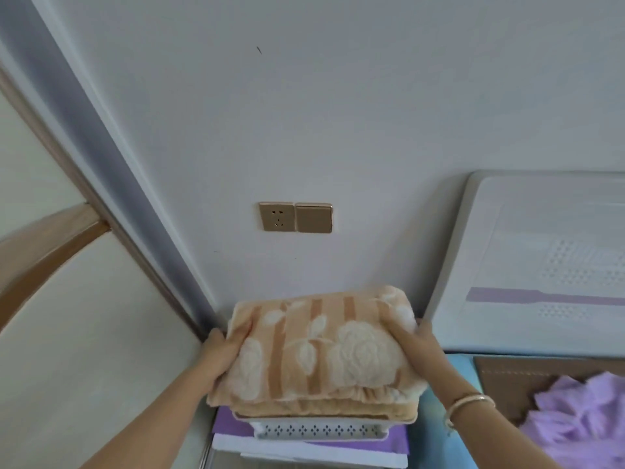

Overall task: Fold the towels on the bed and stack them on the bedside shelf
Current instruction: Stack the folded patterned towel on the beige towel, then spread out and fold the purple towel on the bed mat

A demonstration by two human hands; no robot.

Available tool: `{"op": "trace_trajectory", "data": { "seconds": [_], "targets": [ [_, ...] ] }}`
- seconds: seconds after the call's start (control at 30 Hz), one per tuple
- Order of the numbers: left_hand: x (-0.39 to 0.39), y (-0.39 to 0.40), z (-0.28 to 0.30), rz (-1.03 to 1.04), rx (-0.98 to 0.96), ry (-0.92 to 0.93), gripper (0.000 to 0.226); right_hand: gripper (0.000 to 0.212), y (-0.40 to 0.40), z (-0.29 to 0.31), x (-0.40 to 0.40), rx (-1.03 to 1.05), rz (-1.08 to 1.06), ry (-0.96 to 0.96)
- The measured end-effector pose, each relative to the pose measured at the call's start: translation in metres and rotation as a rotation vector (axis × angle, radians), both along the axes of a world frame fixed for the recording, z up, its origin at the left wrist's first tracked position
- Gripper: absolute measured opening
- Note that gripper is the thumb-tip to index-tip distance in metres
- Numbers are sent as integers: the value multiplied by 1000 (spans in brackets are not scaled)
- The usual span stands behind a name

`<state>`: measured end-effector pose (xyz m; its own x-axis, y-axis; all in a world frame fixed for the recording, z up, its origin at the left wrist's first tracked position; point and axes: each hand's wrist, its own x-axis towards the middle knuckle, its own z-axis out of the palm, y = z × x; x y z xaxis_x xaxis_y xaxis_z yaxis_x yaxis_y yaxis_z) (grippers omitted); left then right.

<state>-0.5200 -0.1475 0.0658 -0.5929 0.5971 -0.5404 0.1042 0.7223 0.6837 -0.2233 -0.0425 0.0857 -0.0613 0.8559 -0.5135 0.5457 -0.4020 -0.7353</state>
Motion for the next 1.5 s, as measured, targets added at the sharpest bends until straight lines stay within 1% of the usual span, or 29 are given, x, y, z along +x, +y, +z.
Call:
{"op": "trace_trajectory", "data": {
  "seconds": [0.03, 0.07, 0.1, 0.13, 0.17, 0.2, 0.23, 0.3, 0.37, 0.47, 0.53, 0.6, 0.7, 0.73, 0.8, 0.87, 0.97, 1.07, 1.13, 1.23, 1.33, 1.4, 1.5],
  "targets": [
    [-2, 2, -5, -29, 26, 199, 83, 75, 1, 7, -6, 178, 52, -123],
    [0, 7, -4, -89, 97, 394, 72, 66, 3, 11, -13, 351, 112, -210],
    [6, 11, 1, -176, 206, 576, 60, 61, 7, 18, -20, 471, 181, -264],
    [14, 17, 9, -300, 299, 689, 54, 58, 14, 18, -27, 525, 255, -296],
    [24, 24, 19, -430, 329, 740, 52, 56, 16, 21, -34, 509, 327, -329],
    [33, 29, 20, -538, 300, 744, 52, 55, 16, 13, -37, 445, 386, -368],
    [38, 34, 15, -633, 211, 733, 56, 57, 12, 5, -39, 398, 436, -434],
    [47, 35, -1, -732, 6, 695, 66, 65, -3, -16, -37, 401, 472, -557],
    [50, 34, -17, -753, -30, 737, 70, 71, -14, -30, -35, 443, 450, -602],
    [51, 38, -24, -747, -43, 799, 73, 66, -4, -34, -36, 443, 436, -623],
    [52, 44, -19, -736, -61, 790, 74, 63, 3, -34, -36, 437, 443, -590],
    [59, 47, -8, -737, -27, 766, 70, 59, 4, -33, -29, 477, 427, -501],
    [90, 55, 12, -794, 84, 777, 62, 56, -7, -28, 8, 523, 315, -200],
    [101, 60, 16, -818, 116, 775, 60, 56, -9, -30, 23, 515, 273, -136],
    [147, 71, 23, -903, 168, 756, 57, 55, -19, -34, 76, 489, 160, -137],
    [205, 78, 29, -997, 223, 729, 56, 54, -32, -36, 138, 454, 24, -189],
    [306, 79, 31, -1175, 309, 769, 56, 51, -60, -32, 237, 346, -163, -282],
    [396, 70, 20, -1372, 342, 808, 55, 50, -97, -35, 317, 219, -239, -370],
    [443, 61, 7, -1470, 350, 801, 54, 49, -123, -41, 357, 129, -285, -379],
    [501, 49, -17, -1621, 328, 746, 50, 45, -160, -57, 404, 31, -364, -362],
    [536, 45, -40, -1710, 257, 693, 45, 39, -183, -75, 428, -38, -407, -337],
    [549, 50, -56, -1744, 238, 665, 42, 33, -184, -85, 436, -75, -431, -328],
    [562, 73, -82, -1790, 188, 628, 39, 32, -168, -111, 443, -104, -474, -294]
  ]
}}
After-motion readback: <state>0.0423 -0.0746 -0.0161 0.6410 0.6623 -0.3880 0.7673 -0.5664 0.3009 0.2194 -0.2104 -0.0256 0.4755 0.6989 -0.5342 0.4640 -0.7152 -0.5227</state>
